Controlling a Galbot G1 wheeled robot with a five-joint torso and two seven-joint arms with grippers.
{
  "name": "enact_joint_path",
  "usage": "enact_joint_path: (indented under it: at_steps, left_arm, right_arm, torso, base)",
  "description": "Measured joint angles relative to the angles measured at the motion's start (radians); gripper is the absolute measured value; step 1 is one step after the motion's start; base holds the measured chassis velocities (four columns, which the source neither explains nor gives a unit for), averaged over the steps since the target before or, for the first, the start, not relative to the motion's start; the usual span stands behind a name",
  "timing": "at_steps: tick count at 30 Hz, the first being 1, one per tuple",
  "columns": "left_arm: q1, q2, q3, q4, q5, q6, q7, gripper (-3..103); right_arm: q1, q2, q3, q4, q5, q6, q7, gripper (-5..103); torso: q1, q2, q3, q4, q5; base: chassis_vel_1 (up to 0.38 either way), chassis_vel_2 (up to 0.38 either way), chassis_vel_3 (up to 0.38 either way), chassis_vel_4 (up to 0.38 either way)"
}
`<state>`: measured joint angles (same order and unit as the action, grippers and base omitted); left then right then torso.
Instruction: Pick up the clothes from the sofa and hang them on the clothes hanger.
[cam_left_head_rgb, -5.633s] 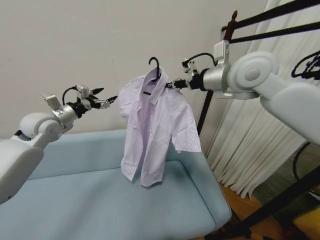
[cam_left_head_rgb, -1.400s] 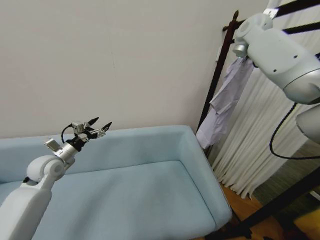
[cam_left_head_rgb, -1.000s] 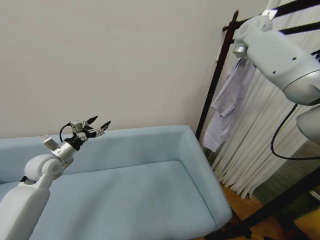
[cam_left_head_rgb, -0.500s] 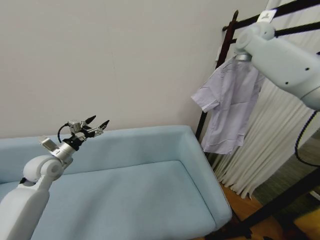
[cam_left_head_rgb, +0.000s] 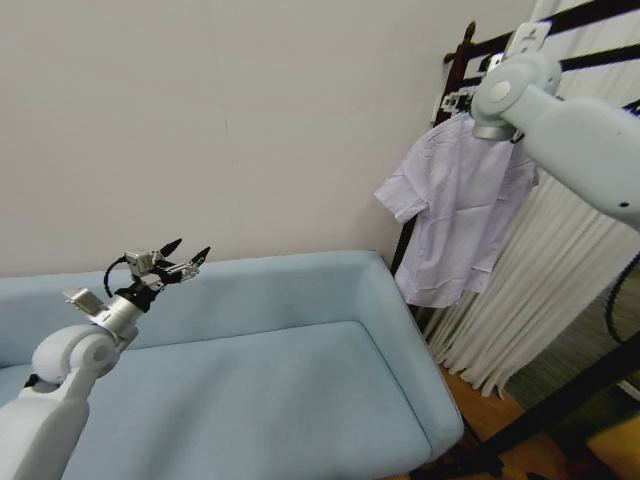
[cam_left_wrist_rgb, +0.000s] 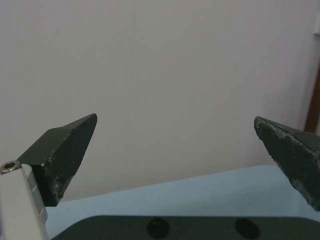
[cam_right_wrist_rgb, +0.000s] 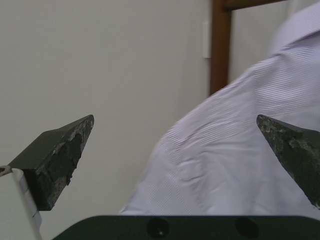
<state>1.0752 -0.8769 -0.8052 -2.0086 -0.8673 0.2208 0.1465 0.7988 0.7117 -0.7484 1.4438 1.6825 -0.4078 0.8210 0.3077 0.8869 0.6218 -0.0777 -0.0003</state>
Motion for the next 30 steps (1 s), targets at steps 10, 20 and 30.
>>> enact_joint_path:
  at_steps: [10,20,30]
  left_arm:
    - [0.121,-0.040,-0.014,-0.116,0.048,0.032,-0.115,100]
    - [0.207,-0.091,0.007,-0.211,0.133,0.071,-0.227,100]
    - [0.326,-0.199,-0.020,-0.298,0.283,0.074,-0.226,100]
  right_arm:
    - [-0.417,-0.167,0.224,0.291,-0.191,0.129,-0.383,100]
    - [-1.160,-0.216,0.752,0.535,-0.444,0.161,-0.555,100]
    - [-1.562,-0.091,1.032,0.624,-0.662,0.150,-0.559,100]
  torso:
    - [0.000,0.000,0.000,-0.0001,0.0009]
    - [0.000,0.000,0.000,-0.0003,-0.0004]
    - [0.000,0.000,0.000,0.0000,0.0005]
  base:
    - [0.000,0.000,0.000,0.000]
    - [0.000,0.000,0.000,0.000]
    - [0.000,0.000,0.000,0.000]
